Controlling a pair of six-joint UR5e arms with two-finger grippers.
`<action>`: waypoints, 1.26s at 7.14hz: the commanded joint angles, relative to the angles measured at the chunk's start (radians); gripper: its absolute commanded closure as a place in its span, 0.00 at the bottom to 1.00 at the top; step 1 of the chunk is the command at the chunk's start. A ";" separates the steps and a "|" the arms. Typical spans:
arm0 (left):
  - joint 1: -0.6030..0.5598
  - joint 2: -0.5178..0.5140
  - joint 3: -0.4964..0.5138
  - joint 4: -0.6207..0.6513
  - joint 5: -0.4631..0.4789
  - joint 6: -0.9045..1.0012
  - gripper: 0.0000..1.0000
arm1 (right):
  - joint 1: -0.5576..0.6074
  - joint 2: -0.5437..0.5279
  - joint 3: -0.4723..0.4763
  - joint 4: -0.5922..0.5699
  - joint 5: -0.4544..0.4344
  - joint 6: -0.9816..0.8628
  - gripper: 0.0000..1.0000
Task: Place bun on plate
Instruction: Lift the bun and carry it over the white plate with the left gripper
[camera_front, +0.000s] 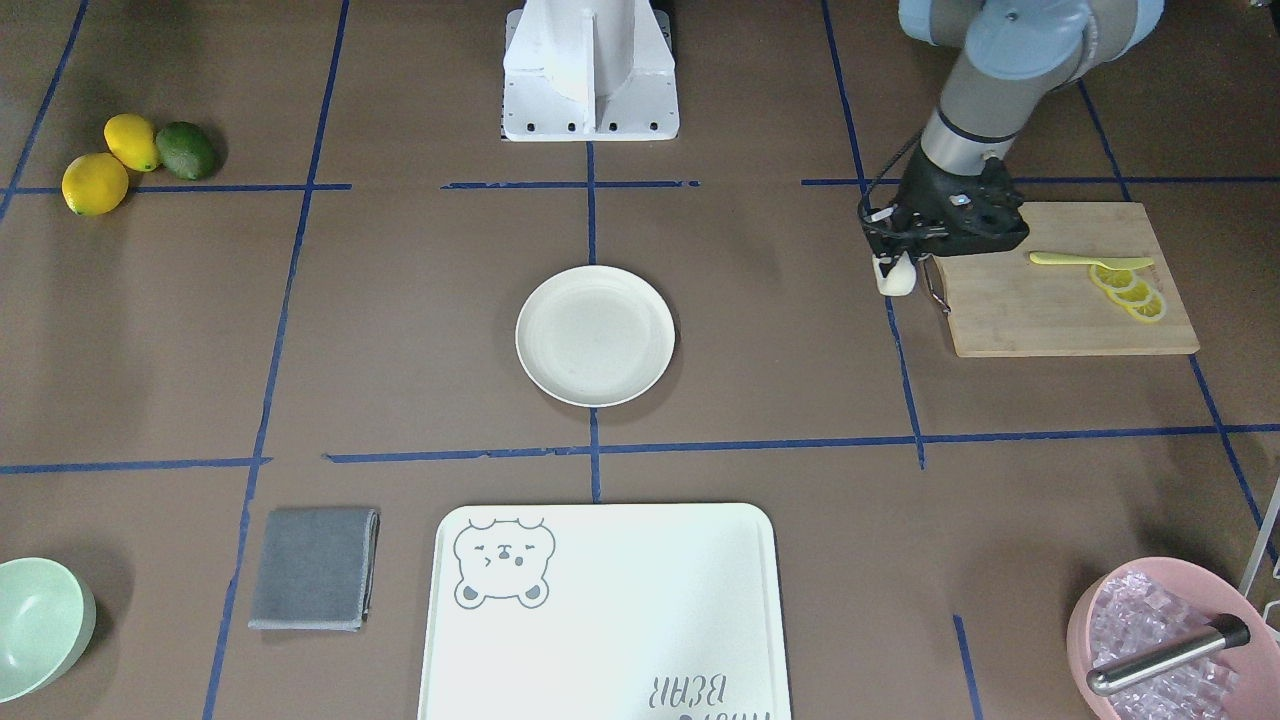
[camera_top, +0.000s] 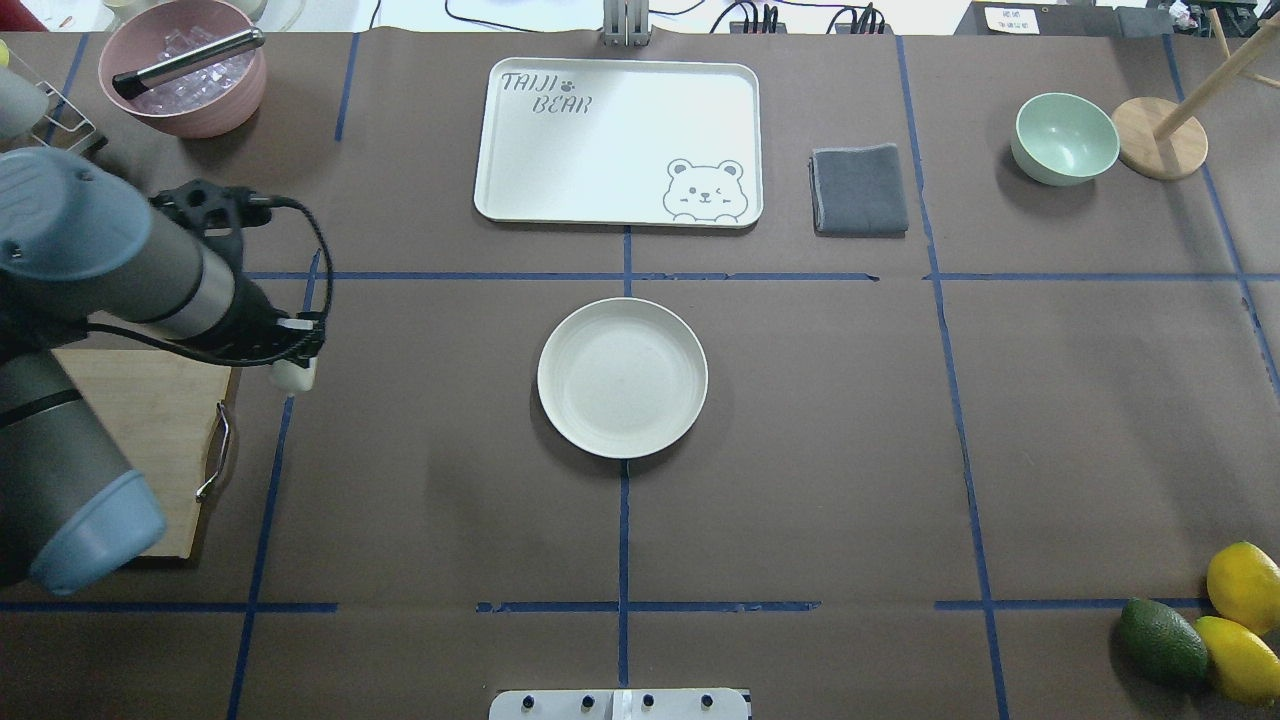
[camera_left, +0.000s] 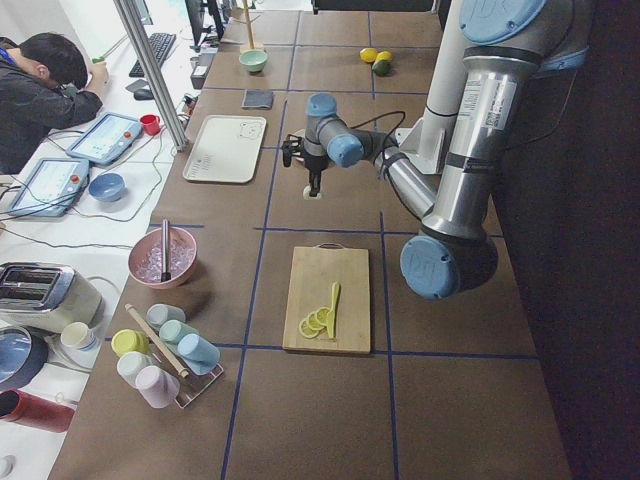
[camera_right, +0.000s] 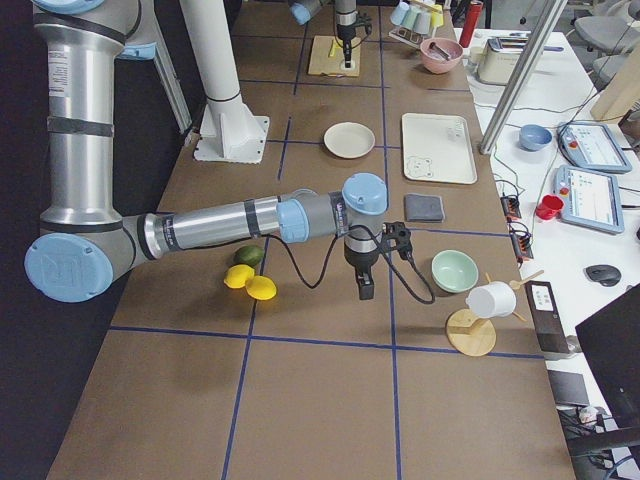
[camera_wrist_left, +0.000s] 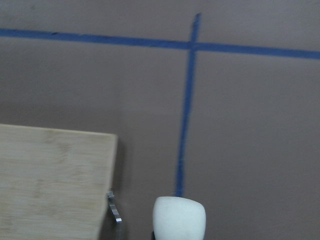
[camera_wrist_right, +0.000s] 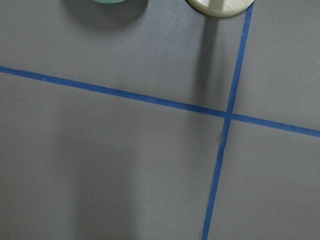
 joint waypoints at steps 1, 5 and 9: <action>0.091 -0.242 0.111 0.120 0.058 -0.141 0.72 | 0.099 0.001 -0.102 0.002 0.072 -0.150 0.00; 0.232 -0.515 0.416 0.000 0.159 -0.301 0.72 | 0.143 -0.006 -0.116 -0.006 0.120 -0.172 0.00; 0.249 -0.579 0.544 -0.082 0.161 -0.313 0.72 | 0.143 -0.011 -0.116 -0.006 0.120 -0.172 0.00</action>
